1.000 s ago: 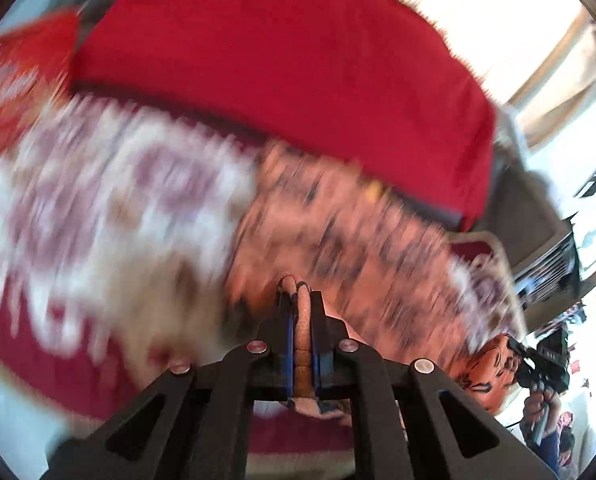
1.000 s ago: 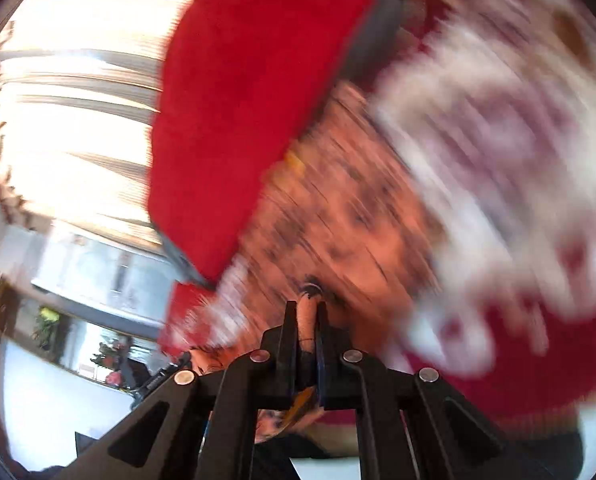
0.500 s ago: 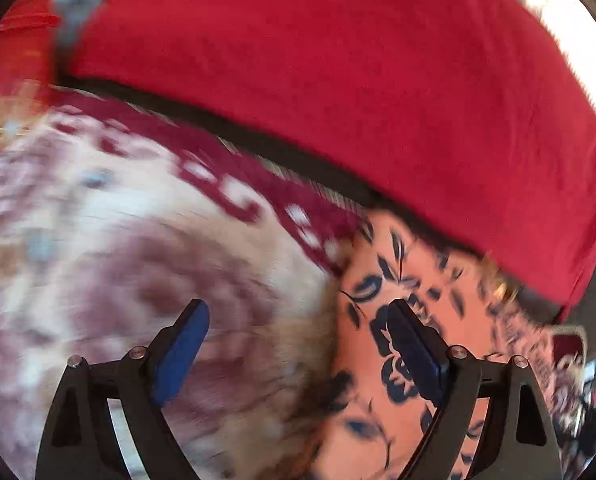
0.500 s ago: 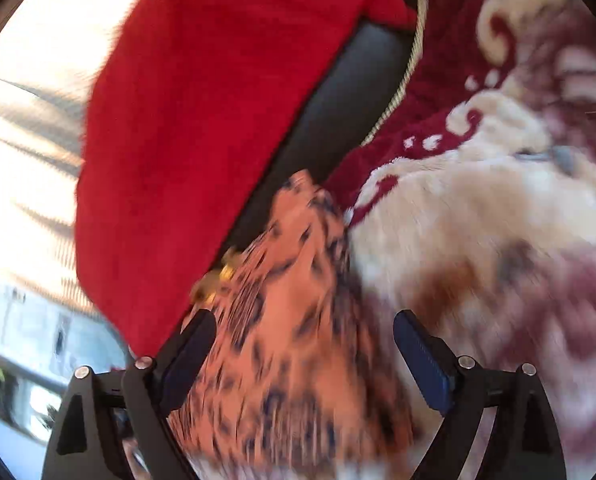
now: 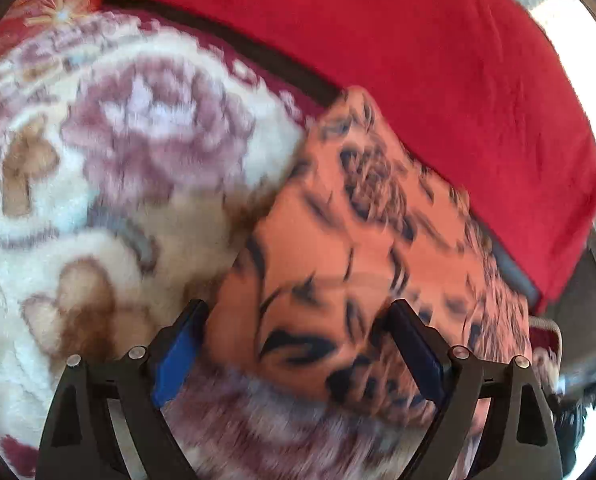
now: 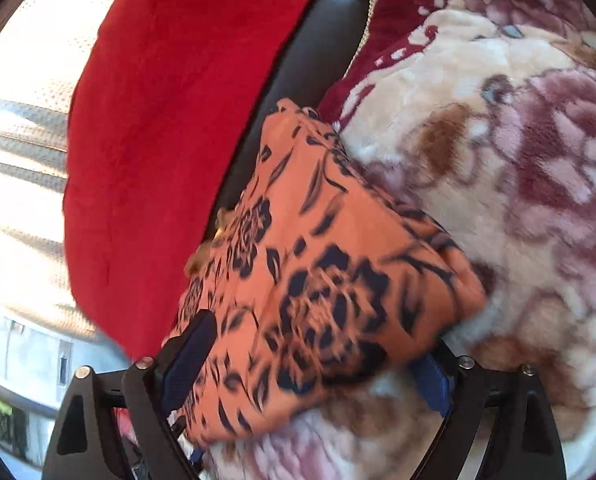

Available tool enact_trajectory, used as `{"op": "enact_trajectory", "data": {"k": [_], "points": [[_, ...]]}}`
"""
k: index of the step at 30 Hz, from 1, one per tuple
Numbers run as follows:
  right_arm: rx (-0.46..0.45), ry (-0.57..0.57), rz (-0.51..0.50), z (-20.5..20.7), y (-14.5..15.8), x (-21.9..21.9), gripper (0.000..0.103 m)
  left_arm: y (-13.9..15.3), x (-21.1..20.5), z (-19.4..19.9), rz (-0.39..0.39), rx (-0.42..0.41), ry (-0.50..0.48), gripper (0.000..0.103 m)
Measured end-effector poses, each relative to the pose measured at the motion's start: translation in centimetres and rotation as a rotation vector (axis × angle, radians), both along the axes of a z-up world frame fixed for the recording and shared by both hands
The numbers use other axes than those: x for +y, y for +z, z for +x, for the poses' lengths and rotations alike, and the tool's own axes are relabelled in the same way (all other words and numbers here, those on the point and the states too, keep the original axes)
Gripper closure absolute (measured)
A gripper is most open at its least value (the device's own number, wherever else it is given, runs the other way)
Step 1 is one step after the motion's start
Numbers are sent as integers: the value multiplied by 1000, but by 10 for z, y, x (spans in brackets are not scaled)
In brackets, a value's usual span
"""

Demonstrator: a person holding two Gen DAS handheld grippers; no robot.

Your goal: Fold small clothes

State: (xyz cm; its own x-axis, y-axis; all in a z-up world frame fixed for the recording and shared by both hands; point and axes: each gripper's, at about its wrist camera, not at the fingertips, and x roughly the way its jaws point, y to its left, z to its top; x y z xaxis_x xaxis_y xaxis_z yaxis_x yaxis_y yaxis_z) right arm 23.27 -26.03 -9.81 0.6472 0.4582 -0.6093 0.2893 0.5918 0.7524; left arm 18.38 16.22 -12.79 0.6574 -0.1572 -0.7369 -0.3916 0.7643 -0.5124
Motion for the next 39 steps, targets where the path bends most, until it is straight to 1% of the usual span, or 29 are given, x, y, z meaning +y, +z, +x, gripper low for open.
{"op": "enact_trajectory", "data": {"k": [1, 2, 3, 4, 5, 6, 8, 10, 11, 12, 13, 14, 15, 16, 17, 18, 19, 20, 22, 23, 26, 27, 28, 29, 31, 32, 33, 36, 39], "points": [[35, 26, -9, 11, -5, 5, 82, 0, 1, 7, -14, 9, -16, 56], [78, 34, 34, 24, -13, 6, 93, -1, 3, 20, -65, 61, -60, 85], [106, 31, 52, 29, -13, 4, 93, 8, 5, 25, -87, 87, -49, 86], [89, 39, 25, 30, -1, 4, 93, 25, 3, 23, -55, 64, -47, 86], [38, 56, -8, 27, 23, 4, 94, 49, 1, 18, -13, 14, -56, 86], [-10, 71, -31, 22, 43, 6, 94, 67, -2, 12, 5, -26, -69, 86], [-121, 99, -91, 1, 93, 10, 94, 104, -7, -11, 17, -105, -90, 86], [-186, 115, -131, -30, 121, 7, 94, 120, -12, -32, 49, -144, -99, 85], [-191, 114, -142, -44, 123, 4, 94, 121, -14, -48, 60, -147, -104, 84], [-180, 110, -152, -61, 118, -1, 94, 115, -15, -64, 49, -135, -109, 83], [-163, 110, -162, -74, 108, -4, 90, 103, -16, -70, 38, -119, -120, 77], [-131, 116, -175, -90, 91, -7, 89, 84, -16, -81, 52, -89, -134, 71], [-75, 141, -178, -104, 60, -11, 76, 62, -14, -88, 91, -45, -132, 63], [-1, 164, -178, -113, 34, -16, 40, 36, -9, -95, 136, 33, -108, 49], [116, 165, -176, -125, 2, -24, 33, 12, 0, -101, 144, 128, -84, 48], [112, 141, -123, -143, -14, -35, 39, -2, 17, -111, 53, 127, -69, 48], [34, 111, -79, -162, -13, -46, 39, -1, 33, -124, -24, 68, -45, 46], [46, 98, -102, -174, -9, -55, 39, 4, 42, -129, -16, 64, -33, 46], [40, 34, -161, -190, 3, -72, 31, 24, 56, -135, 95, 65, -7, 46], [34, 24, -175, -190, 7, -79, 31, 31, 60, -133, 119, 49, -7, 45], [3, 38, -226, -172, 28, -89, 30, 43, 66, -109, 116, 15, -89, 44], [-13, 53, -238, -158, 35, -84, 30, 43, 60, -103, 115, 2, -111, 42], [-30, 74, -250, -142, 43, -77, 31, 46, 57, -95, 119, -15, -137, 36], [-48, 96, -260, -127, 48, -73, 30, 45, 51, -89, 127, -23, -150, 33], [-75, 152, -288, -96, 56, -63, 31, 46, 42, -67, 123, -41, -179, 30], [-76, 177, -296, -87, 59, -59, 31, 44, 38, -46, 107, -38, -215, 30], [-77, 212, -309, -67, 59, -53, 31, 42, 34, -33, 108, -25, -228, 30], [-68, 261, -368, -30, 60, -39, 31, 39, 30, 2, 109, -1, -235, 30], [-56, 298, -430, 11, 56, -31, 31, 37, 27, 24, 130, 5, -228, 30]]}}
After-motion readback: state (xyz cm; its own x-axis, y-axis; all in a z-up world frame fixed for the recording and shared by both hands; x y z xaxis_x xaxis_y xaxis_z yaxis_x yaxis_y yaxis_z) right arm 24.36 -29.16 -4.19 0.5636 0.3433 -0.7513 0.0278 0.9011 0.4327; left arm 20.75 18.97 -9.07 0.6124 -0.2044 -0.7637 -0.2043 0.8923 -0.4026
